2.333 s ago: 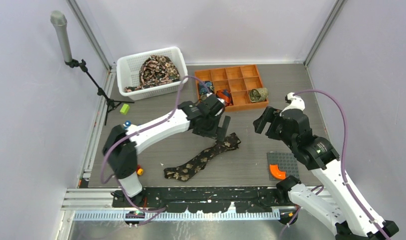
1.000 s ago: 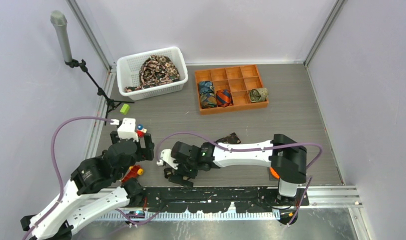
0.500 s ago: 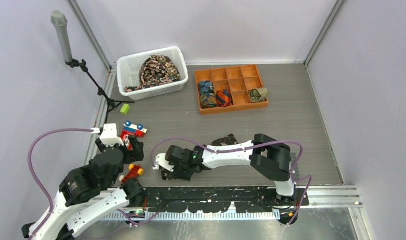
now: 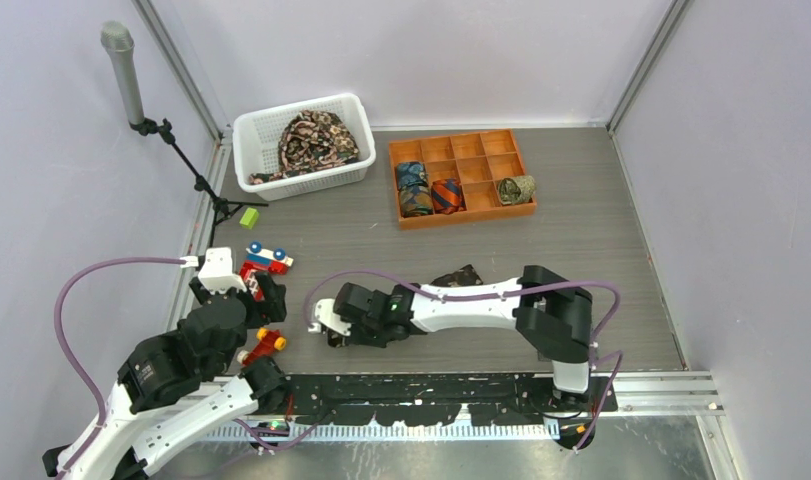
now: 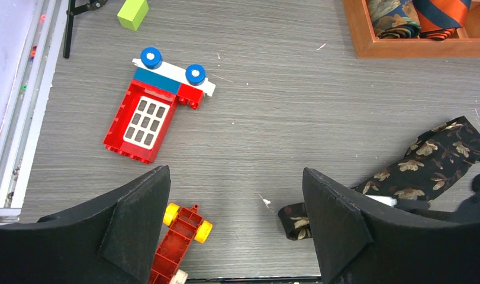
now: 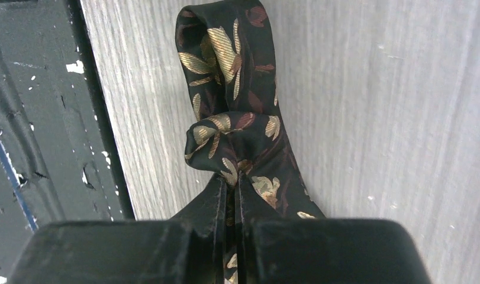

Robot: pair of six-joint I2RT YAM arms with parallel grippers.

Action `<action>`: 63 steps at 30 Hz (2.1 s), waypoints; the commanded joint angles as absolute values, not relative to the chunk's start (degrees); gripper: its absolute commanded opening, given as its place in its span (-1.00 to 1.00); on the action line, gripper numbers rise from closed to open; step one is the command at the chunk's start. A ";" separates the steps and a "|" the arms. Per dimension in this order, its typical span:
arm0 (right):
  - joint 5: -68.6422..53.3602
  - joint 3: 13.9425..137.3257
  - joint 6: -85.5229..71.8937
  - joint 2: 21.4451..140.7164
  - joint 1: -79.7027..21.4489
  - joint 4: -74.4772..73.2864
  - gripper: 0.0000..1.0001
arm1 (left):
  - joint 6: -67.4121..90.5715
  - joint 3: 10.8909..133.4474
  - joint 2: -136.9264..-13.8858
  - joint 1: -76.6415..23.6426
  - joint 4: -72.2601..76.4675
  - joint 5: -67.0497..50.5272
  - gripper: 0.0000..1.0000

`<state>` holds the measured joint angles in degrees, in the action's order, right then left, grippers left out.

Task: Roll the ties
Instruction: Flatten out the tie at the center of the board.

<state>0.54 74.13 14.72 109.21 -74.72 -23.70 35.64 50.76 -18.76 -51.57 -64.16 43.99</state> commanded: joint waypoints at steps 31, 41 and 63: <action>10.35 72.48 5.50 108.20 -66.40 -17.37 -0.59 | 41.13 51.71 -25.58 -51.34 -64.74 43.64 0.65; 20.30 69.50 1.63 100.03 -65.48 -16.04 -0.99 | 54.75 38.19 -38.21 -51.33 -49.68 33.48 0.64; 34.62 55.12 -2.85 65.00 -58.45 -14.85 -0.99 | 55.76 23.52 -58.65 -41.58 -9.24 14.46 0.24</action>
